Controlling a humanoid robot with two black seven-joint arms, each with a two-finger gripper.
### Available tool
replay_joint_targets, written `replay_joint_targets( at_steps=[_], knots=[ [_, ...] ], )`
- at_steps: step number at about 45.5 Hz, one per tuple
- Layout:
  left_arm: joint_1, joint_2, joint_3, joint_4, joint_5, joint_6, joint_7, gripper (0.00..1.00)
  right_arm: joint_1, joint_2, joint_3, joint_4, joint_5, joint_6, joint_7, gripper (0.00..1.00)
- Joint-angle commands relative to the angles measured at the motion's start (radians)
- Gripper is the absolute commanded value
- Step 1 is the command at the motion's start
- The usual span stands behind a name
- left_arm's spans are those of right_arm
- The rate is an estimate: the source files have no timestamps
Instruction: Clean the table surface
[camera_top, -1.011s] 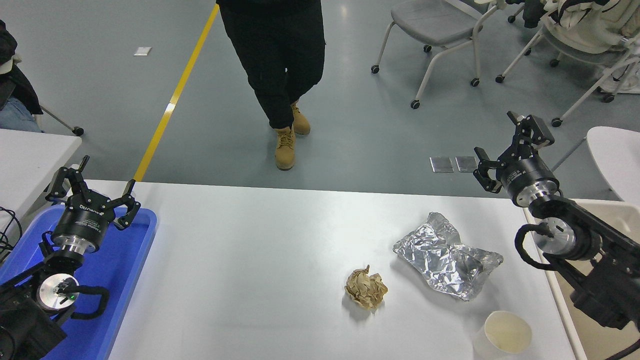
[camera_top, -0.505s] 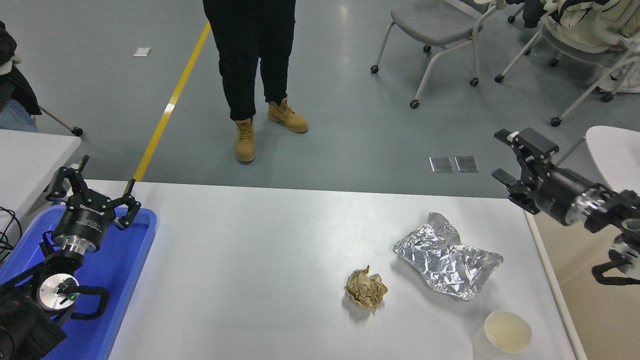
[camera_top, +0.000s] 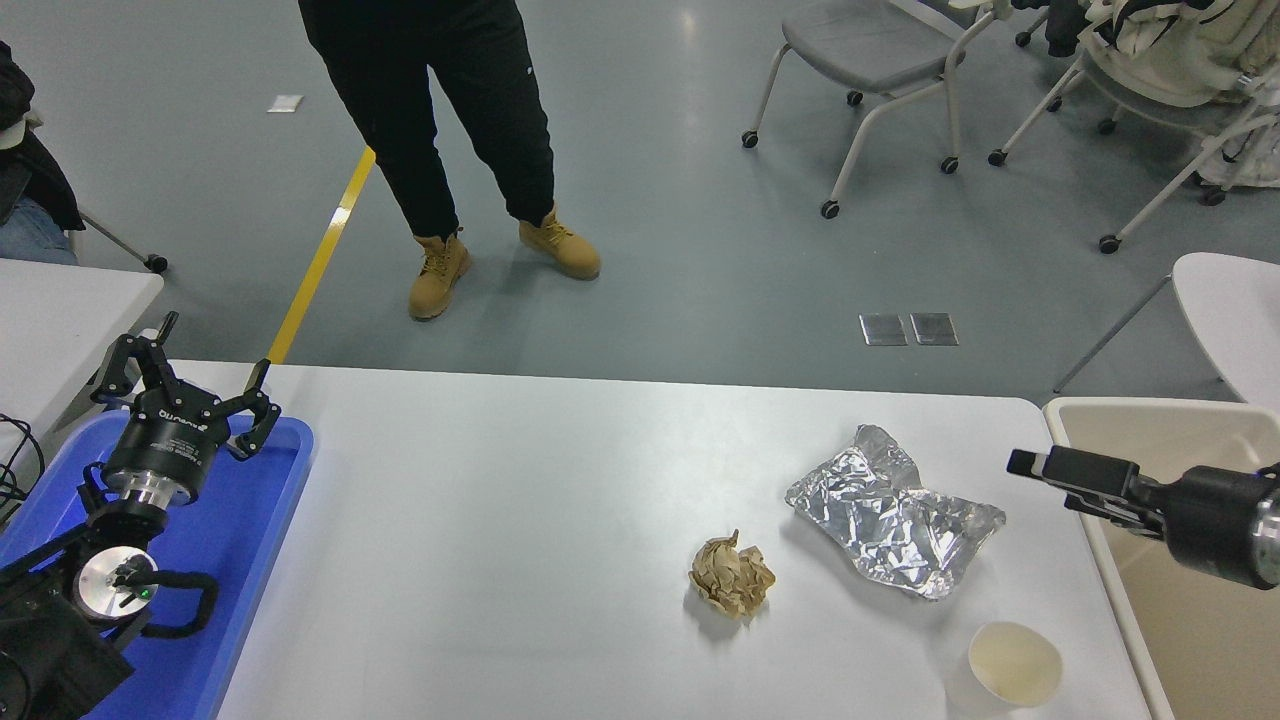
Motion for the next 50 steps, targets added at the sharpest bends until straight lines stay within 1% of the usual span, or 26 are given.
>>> replay_joint_targets(
  at_steps=[1,6,18,24,32,50],
  knots=[
    [0.0,0.0,0.0,0.0,0.0,0.0,0.0,1.0,0.019,-0.069,-0.117,0.021,-0.201,0.04,-0.022,1.0],
    [0.0,0.0,0.0,0.0,0.0,0.0,0.0,1.0,0.019,-0.066,-0.155,0.021,-0.242,0.04,-0.067,1.0],
    [0.0,0.0,0.0,0.0,0.0,0.0,0.0,1.0,0.014,-0.024,-0.195,0.019,-0.221,0.04,-0.131,1.0],
    [0.0,0.0,0.0,0.0,0.0,0.0,0.0,1.0,0.019,0.005,-0.195,0.019,-0.161,0.04,-0.157,1.0],
    [0.0,0.0,0.0,0.0,0.0,0.0,0.0,1.0,0.019,0.052,-0.195,0.019,-0.068,0.041,-0.242,1.0],
    [0.0,0.0,0.0,0.0,0.0,0.0,0.0,1.0,0.011,0.115,-0.197,0.01,-0.038,0.041,-0.26,1.0]
  ],
)
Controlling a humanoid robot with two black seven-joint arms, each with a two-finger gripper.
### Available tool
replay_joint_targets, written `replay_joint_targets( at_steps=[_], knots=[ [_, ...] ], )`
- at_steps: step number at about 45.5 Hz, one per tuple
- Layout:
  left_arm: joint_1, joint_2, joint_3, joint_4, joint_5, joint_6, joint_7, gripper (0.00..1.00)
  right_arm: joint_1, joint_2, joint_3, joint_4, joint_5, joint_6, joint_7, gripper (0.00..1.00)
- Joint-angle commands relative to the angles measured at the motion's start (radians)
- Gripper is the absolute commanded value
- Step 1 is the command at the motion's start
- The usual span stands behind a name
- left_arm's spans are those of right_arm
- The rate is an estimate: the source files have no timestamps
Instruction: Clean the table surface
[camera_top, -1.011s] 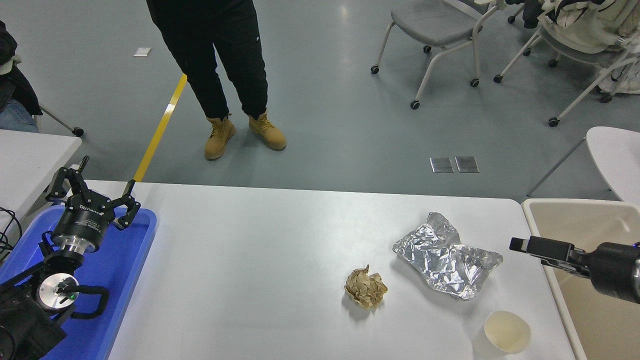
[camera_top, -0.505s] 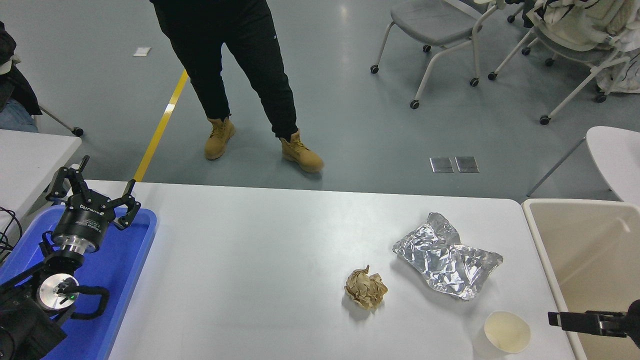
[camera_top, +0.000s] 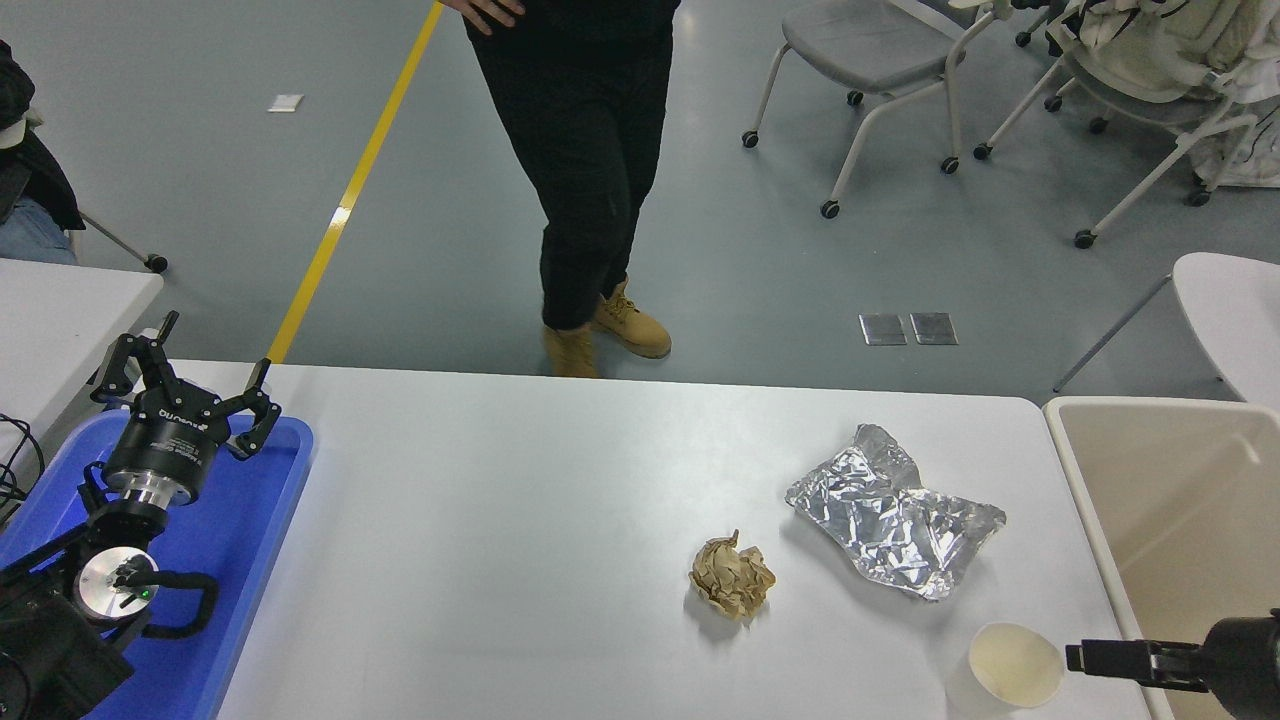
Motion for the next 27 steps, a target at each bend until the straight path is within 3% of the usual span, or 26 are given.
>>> replay_joint_targets(
  at_steps=[1,22,27],
  knots=[
    [0.0,0.0,0.0,0.0,0.0,0.0,0.0,1.0,-0.007,0.042,-0.003,-0.005,0.024,0.001,-0.026,1.0],
    [0.0,0.0,0.0,0.0,0.0,0.0,0.0,1.0,-0.035,0.151,-0.003,-0.07,0.027,-0.009,-0.081,1.0],
    [0.0,0.0,0.0,0.0,0.0,0.0,0.0,1.0,-0.045,0.188,-0.003,-0.1,0.027,-0.01,-0.085,0.95]
  ],
)
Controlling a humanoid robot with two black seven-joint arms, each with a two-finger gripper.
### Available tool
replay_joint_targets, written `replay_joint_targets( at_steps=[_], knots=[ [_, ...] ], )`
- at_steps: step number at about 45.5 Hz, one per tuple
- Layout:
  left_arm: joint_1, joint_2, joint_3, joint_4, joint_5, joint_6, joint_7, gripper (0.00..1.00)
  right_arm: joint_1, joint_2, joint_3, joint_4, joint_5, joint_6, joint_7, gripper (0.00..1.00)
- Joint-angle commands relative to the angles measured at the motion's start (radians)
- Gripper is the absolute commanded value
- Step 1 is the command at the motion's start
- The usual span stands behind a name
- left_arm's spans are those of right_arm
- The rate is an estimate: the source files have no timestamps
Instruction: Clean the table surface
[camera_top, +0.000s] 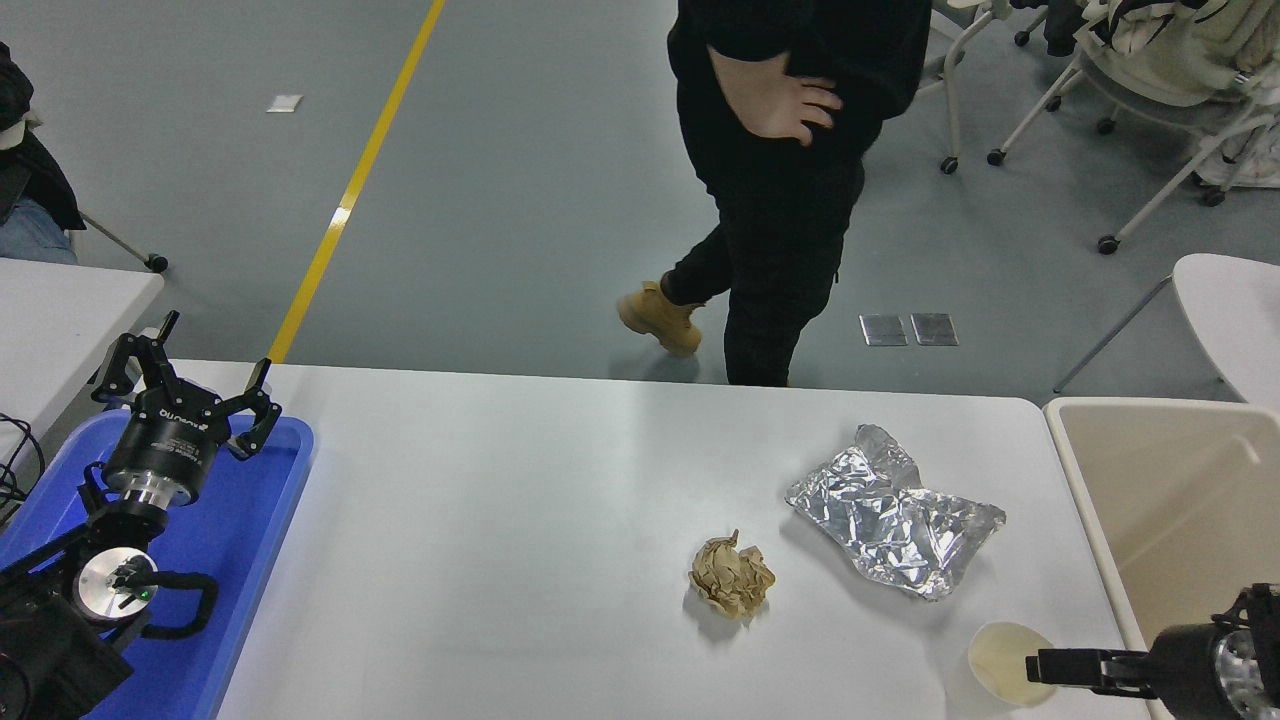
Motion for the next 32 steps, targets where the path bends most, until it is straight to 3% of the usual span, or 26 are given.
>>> replay_joint_targets(
  at_steps=[1,6,11,12,13,17,32],
  knots=[
    [0.0,0.0,0.0,0.0,0.0,0.0,0.0,1.0,-0.02,0.077,-0.002,-0.06,0.002,-0.004,-0.02,0.94],
    [0.0,0.0,0.0,0.0,0.0,0.0,0.0,1.0,-0.034,0.11,-0.005,-0.104,0.001,-0.002,-0.02,0.87],
    [0.0,0.0,0.0,0.0,0.0,0.0,0.0,1.0,-0.031,0.125,-0.031,-0.124,0.002,-0.002,-0.019,0.68],
    [0.0,0.0,0.0,0.0,0.0,0.0,0.0,1.0,-0.029,0.125,-0.034,-0.124,0.002,0.001,-0.019,0.62],
    [0.0,0.0,0.0,0.0,0.0,0.0,0.0,1.0,-0.028,0.127,-0.035,-0.123,0.002,0.005,-0.019,0.46],
    [0.0,0.0,0.0,0.0,0.0,0.0,0.0,1.0,-0.026,0.127,-0.039,-0.121,0.002,0.016,-0.019,0.02],
    [0.0,0.0,0.0,0.0,0.0,0.0,0.0,1.0,0.012,0.056,-0.039,-0.055,0.042,0.073,-0.02,0.0]
  ],
)
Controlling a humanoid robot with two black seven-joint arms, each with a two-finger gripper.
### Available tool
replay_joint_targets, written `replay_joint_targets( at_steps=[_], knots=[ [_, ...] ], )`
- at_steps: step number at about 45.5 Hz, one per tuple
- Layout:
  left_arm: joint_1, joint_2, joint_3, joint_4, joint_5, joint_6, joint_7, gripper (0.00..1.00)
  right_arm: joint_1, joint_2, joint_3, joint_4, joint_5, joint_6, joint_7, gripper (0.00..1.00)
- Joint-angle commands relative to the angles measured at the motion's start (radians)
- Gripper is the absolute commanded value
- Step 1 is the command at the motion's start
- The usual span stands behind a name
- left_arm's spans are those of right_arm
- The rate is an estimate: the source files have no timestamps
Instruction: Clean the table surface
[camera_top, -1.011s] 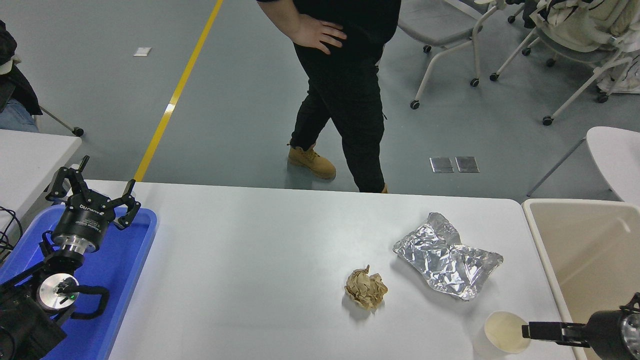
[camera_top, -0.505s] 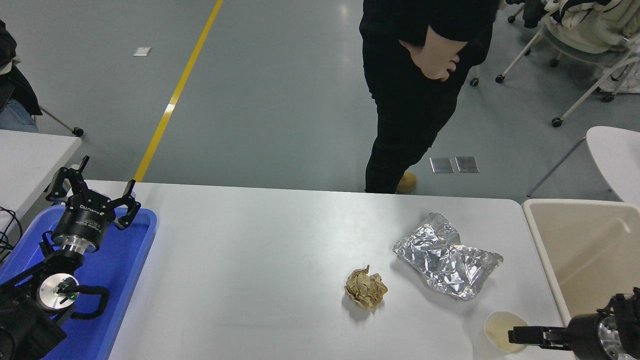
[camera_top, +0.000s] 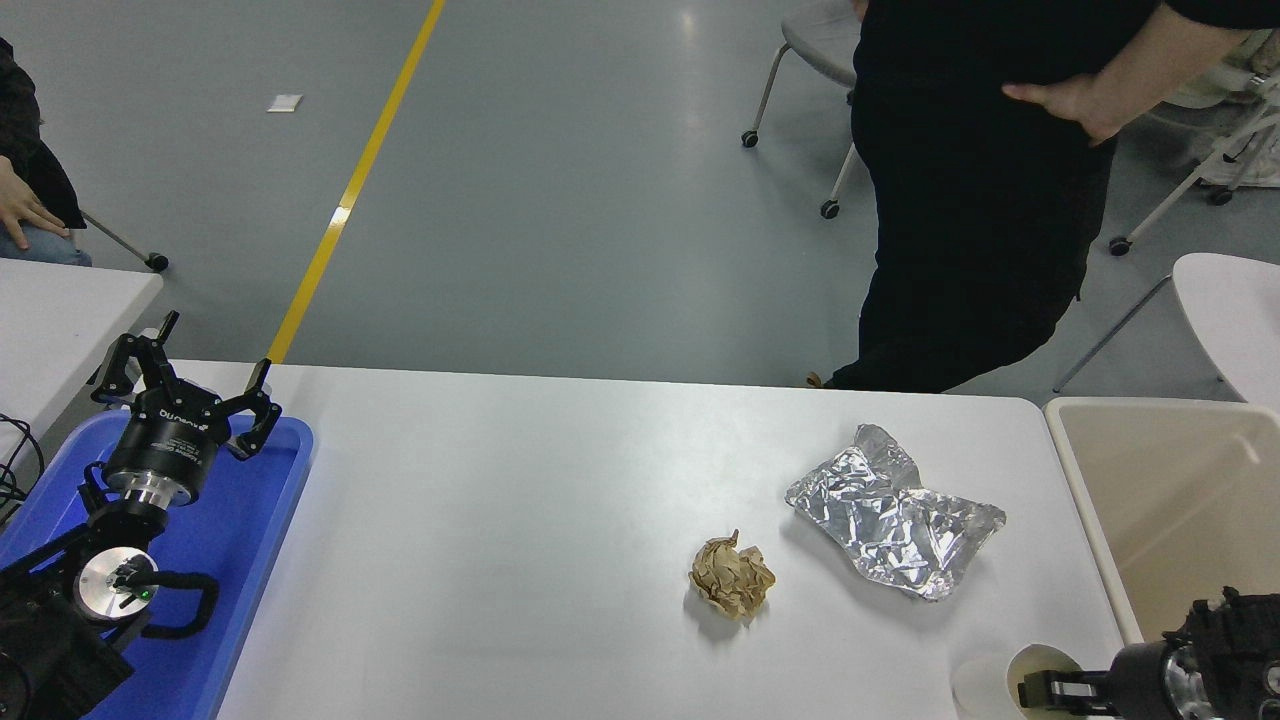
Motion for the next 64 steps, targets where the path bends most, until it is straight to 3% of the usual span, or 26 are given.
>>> replay_joint_targets(
  at_steps=[1,24,35,52,64],
  knots=[
    [0.0,0.0,0.0,0.0,0.0,0.0,0.0,1.0,0.034,-0.046,-0.004,0.047,0.018,0.025,-0.001,0.0],
    [0.0,0.0,0.0,0.0,0.0,0.0,0.0,1.0,0.153,-0.229,-0.001,0.165,0.033,0.102,-0.009,0.0],
    [0.0,0.0,0.0,0.0,0.0,0.0,0.0,1.0,0.322,-0.408,0.015,0.202,0.033,0.298,-0.009,0.0],
    [0.0,0.0,0.0,0.0,0.0,0.0,0.0,1.0,0.725,-0.599,0.018,0.193,0.032,0.657,-0.009,0.0],
    [0.0,0.0,0.0,0.0,0.0,0.0,0.0,1.0,0.795,-0.632,0.056,0.185,0.018,0.681,-0.012,0.0]
  ],
)
